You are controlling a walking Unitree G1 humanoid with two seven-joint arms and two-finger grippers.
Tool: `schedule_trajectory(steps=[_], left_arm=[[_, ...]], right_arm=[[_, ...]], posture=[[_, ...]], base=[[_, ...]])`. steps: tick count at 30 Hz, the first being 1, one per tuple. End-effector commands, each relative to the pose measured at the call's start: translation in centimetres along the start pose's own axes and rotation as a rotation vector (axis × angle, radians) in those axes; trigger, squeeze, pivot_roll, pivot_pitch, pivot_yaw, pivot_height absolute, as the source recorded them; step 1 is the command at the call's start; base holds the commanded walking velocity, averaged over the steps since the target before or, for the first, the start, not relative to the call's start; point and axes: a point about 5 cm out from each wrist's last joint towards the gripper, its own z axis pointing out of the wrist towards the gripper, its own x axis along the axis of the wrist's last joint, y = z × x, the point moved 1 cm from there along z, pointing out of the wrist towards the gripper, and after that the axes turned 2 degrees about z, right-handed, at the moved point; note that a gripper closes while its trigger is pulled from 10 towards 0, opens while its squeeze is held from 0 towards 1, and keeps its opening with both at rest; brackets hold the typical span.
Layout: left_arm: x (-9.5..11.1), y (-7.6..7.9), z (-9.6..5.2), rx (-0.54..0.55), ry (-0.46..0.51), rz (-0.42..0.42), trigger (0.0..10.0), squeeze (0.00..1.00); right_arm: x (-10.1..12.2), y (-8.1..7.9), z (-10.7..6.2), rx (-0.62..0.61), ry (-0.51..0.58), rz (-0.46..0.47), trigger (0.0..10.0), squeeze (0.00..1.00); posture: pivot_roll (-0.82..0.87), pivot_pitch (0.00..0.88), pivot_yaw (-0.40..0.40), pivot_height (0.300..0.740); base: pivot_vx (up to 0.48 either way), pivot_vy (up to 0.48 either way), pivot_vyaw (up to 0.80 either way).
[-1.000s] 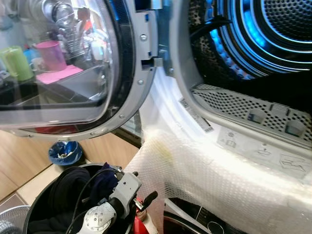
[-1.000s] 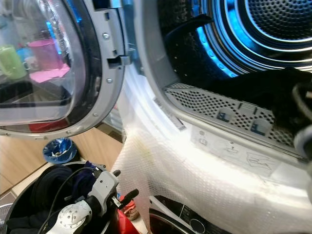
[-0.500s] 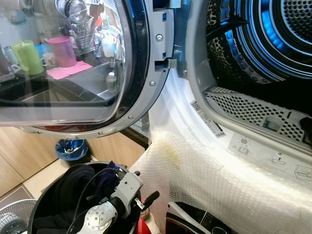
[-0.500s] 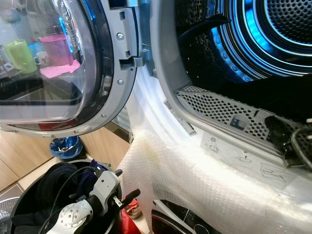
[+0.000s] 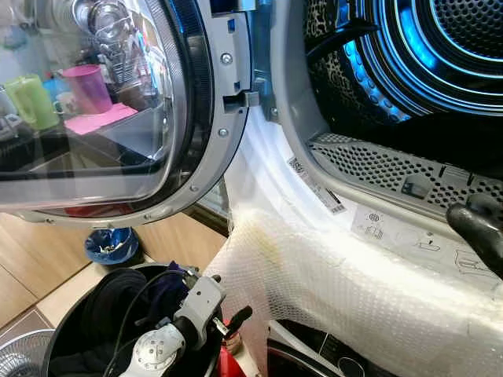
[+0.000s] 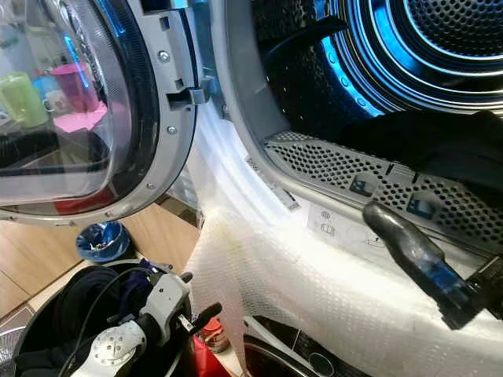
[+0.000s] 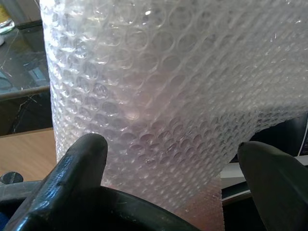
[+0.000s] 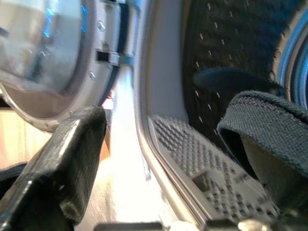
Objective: Clothes washing
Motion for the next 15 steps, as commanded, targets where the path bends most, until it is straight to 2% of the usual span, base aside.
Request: schedule_trajectory(steps=[1, 4, 6, 7, 9, 12, 13, 14, 15], left_arm=[[-1.2, 0.2, -0.2, -0.012, -0.057, -0.019, 10.0, 0.0], [-1.1, 0.2, 0.0, -0.009, -0.054, -0.02, 10.0, 0.0], [-1.0, 0.3, 0.2, -0.009, -0.049, -0.021, 10.0, 0.0], [-1.0, 0.3, 0.2, -0.009, -0.049, -0.021, 10.0, 0.0], [-0.9, 0.3, 0.2, -0.008, -0.048, -0.022, 10.0, 0.0], [-0.9, 0.3, 0.3, -0.008, -0.047, -0.022, 10.0, 0.0], [-0.8, 0.3, 0.4, -0.008, -0.044, -0.021, 10.0, 0.0], [-0.7, 0.4, 0.5, -0.008, -0.042, -0.02, 10.0, 0.0], [-0.7, 0.4, 0.5, -0.008, -0.041, -0.02, 10.0, 0.0]], right_arm=[[0.4, -0.2, 0.5, 0.004, 0.046, -0.021, 10.0, 0.0], [0.5, 0.6, 1.5, -0.05, 0.053, -0.033, 10.0, 0.0], [0.7, 2.3, 3.7, -0.168, 0.052, -0.037, 10.0, 0.0], [0.7, 2.3, 3.7, -0.168, 0.052, -0.037, 10.0, 0.0], [0.5, 4.1, 5.4, -0.287, 0.016, -0.065, 10.0, 0.0], [1.1, 6.7, 7.6, -0.47, 0.01, -0.143, 10.0, 0.0], [1.6, 7.8, 8.1, -0.558, 0.04, -0.154, 10.0, 0.0], [2.6, 9.6, 8.4, -0.746, 0.104, -0.155, 10.0, 0.0], [3.0, 10.3, 8.3, -0.836, 0.131, -0.152, 10.0, 0.0]], posture=[[-0.07, 0.074, 0.069, 0.74], [-0.07, 0.071, 0.068, 0.74], [-0.07, 0.066, 0.067, 0.74], [-0.07, 0.066, 0.067, 0.74], [-0.07, 0.063, 0.068, 0.74], [-0.08, 0.059, 0.074, 0.74], [-0.08, 0.058, 0.077, 0.74], [-0.08, 0.056, 0.078, 0.74], [-0.08, 0.056, 0.078, 0.74]], base=[[0.0, 0.0, 0.0], [0.0, 0.0, 0.0], [0.0, 0.0, 0.0], [0.0, 0.0, 0.0], [0.0, 0.0, 0.0], [0.0, 0.0, 0.0], [0.0, 0.0, 0.0], [0.0, 0.0, 0.0], [0.0, 0.0, 0.0]])
